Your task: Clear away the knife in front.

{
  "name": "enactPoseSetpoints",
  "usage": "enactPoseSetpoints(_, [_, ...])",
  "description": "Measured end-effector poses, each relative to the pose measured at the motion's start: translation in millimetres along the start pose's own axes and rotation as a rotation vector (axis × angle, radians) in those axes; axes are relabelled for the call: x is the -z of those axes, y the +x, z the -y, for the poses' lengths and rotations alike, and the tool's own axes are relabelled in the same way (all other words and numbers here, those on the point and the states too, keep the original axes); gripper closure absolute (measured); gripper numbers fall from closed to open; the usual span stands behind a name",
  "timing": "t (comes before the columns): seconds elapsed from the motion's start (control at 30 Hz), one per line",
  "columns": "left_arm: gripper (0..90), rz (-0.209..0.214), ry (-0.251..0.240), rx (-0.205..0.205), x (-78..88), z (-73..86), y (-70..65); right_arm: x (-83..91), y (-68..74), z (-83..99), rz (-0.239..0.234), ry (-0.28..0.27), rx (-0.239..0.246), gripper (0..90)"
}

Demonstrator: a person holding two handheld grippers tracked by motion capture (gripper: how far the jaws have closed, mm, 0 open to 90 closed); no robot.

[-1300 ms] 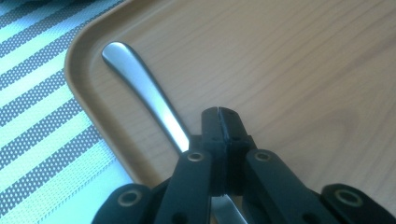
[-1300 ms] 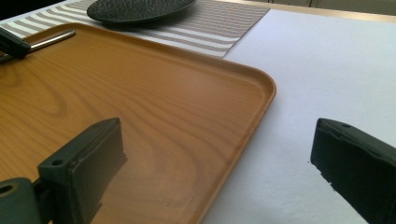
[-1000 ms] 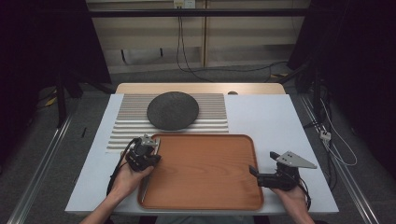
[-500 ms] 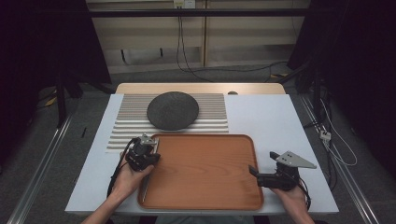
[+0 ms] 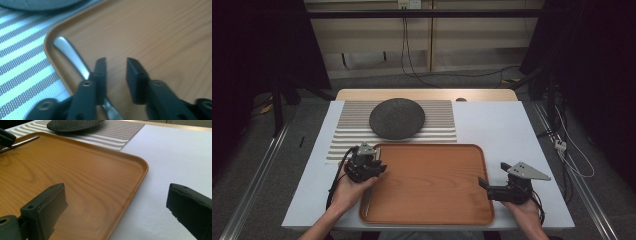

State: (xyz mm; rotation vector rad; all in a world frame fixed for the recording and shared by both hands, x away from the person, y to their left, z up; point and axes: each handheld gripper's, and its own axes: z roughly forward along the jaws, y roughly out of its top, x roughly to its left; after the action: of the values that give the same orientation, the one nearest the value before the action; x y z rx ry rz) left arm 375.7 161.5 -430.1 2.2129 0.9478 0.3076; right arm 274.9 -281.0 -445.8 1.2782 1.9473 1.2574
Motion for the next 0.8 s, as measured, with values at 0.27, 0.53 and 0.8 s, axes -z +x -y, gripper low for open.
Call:
enactPoseSetpoints(0.27, [24.0,-0.004,-0.077,-0.001,3.4,-4.4,-6.0,0.6,-0.5,-0.1,0.0,-0.004,-0.002,2.6])
enactPoseSetpoints(0.53, [5.9,0.067,-0.143,0.006,16.0,-12.0,-18.8,2.1,-1.4,0.0,0.002,-0.007,-0.008,2.6])
enactPoseSetpoints(0.8, [6.5,0.037,-0.205,0.021,36.6,-6.7,-18.7,2.9,-1.9,0.1,0.003,-0.011,-0.01,2.6])
